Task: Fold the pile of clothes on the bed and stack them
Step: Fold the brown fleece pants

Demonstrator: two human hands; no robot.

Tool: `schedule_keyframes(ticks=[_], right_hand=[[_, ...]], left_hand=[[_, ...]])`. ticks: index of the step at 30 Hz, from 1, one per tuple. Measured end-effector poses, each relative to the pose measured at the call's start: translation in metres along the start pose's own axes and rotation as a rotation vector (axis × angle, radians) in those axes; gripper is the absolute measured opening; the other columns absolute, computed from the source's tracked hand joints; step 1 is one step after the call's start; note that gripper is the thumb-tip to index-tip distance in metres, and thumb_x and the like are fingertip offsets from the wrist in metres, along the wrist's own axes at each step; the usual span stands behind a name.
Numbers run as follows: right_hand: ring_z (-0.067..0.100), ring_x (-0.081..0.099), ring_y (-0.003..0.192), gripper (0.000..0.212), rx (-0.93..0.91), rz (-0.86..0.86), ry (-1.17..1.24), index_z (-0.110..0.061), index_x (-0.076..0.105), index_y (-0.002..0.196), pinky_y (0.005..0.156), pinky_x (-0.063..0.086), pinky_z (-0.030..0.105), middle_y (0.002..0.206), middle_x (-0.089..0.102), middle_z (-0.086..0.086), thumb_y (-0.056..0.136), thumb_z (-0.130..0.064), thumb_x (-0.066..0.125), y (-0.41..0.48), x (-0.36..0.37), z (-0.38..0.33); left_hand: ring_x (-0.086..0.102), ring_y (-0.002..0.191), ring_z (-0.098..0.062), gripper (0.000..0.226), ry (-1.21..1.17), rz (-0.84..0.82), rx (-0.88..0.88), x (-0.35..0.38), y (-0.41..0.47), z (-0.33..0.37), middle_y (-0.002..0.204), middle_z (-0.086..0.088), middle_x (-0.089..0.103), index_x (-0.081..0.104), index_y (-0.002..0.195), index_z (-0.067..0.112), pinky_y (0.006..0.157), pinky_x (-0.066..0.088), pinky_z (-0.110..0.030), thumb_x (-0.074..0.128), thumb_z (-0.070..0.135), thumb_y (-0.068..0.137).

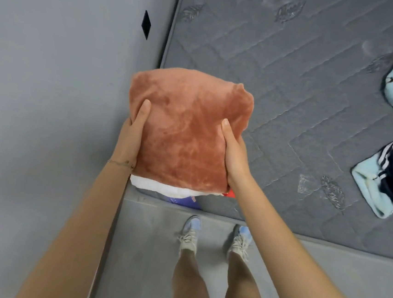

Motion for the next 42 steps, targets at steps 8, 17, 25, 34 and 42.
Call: schedule_keyframes(ticks=[8, 17, 25, 34, 42], right_hand=[[0.007, 0.066, 0.105, 0.028, -0.012, 0.196, -0.214, -0.029, 0.062, 0.113, 0.102, 0.049, 0.035, 0.111, 0.071, -0.010, 0.091, -0.046, 0.065, 0.029, 0.002, 0.071], [0.020, 0.045, 0.136, 0.061, -0.004, 0.262, -0.515, -0.013, 0.049, 0.141, 0.109, 0.033, 0.028, 0.144, 0.053, 0.002, 0.093, -0.049, 0.060, 0.078, -0.005, 0.104], [0.020, 0.061, 0.112, 0.063, 0.053, 0.190, -0.653, -0.016, 0.061, 0.121, 0.095, 0.047, 0.033, 0.116, 0.068, -0.001, 0.083, -0.066, 0.061, 0.043, -0.014, 0.080], [0.034, 0.031, 0.136, 0.079, -0.123, 0.266, -1.044, -0.023, 0.028, 0.151, 0.111, 0.030, 0.049, 0.148, 0.036, 0.012, 0.088, -0.064, 0.053, -0.019, -0.010, 0.046], [0.032, 0.028, 0.139, 0.077, -0.195, 0.254, -1.142, -0.026, 0.023, 0.154, 0.111, 0.028, 0.049, 0.152, 0.031, 0.008, 0.091, -0.060, 0.052, -0.044, 0.001, 0.024]], left_hand=[[0.063, 0.101, -0.009, 0.046, 0.340, 0.183, -0.007, -0.035, 0.038, -0.081, 0.104, 0.010, 0.068, 0.065, 0.106, 0.027, 0.085, 0.048, -0.021, 0.048, 0.067, 0.089], [0.062, 0.108, -0.028, 0.052, 0.444, 0.375, -0.048, -0.035, 0.063, -0.139, 0.111, -0.009, 0.070, 0.068, 0.107, 0.014, 0.082, 0.042, -0.029, 0.049, 0.060, 0.094], [0.060, 0.111, -0.024, 0.052, 0.433, 0.315, 0.012, -0.045, 0.043, -0.119, 0.116, -0.001, 0.065, 0.061, 0.117, 0.018, 0.093, 0.047, -0.036, 0.053, 0.061, 0.089], [0.022, 0.144, -0.034, 0.078, 0.839, 0.305, 0.225, -0.024, -0.003, -0.072, 0.156, -0.019, 0.025, 0.027, 0.152, 0.017, 0.115, 0.018, -0.049, 0.062, 0.048, 0.090], [0.009, 0.149, -0.032, 0.073, 1.015, 0.123, 0.352, 0.001, -0.028, -0.050, 0.162, -0.014, 0.008, 0.023, 0.154, 0.027, 0.119, 0.004, -0.050, 0.057, 0.048, 0.092]])
Point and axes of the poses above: each hand's wrist, its own y-axis towards the middle knuckle, its own x-axis out of the palm, z = x × y, the point moved 5 cm from there along y, towards the middle knuckle
